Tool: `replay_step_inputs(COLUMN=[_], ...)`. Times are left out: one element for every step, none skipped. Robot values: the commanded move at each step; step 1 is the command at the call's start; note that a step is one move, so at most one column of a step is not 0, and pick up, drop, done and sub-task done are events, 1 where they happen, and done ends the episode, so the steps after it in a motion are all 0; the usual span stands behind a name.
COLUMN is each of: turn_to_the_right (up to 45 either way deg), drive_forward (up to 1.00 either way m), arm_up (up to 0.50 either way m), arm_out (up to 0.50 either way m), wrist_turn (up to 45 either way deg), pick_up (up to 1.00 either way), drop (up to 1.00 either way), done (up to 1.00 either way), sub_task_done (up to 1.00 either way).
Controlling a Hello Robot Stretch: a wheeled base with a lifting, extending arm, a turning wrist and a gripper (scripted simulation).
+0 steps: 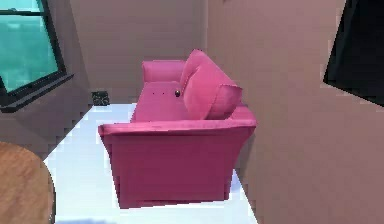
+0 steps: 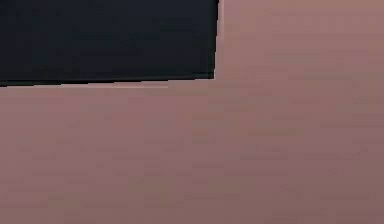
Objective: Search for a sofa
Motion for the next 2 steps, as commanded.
replay_step_inputs(turn_to_the_right=[0.0, 0.0], drive_forward=[0.4, 0.0], arm_up=[0.0, 0.0], arm_out=[0.0, 0.0], wrist_turn=[0.0, 0.0], pick_up=[0.0, 0.0], drop=[0.0, 0.0], done=[0.0, 1.0], sub_task_done=[0.0, 0.0])
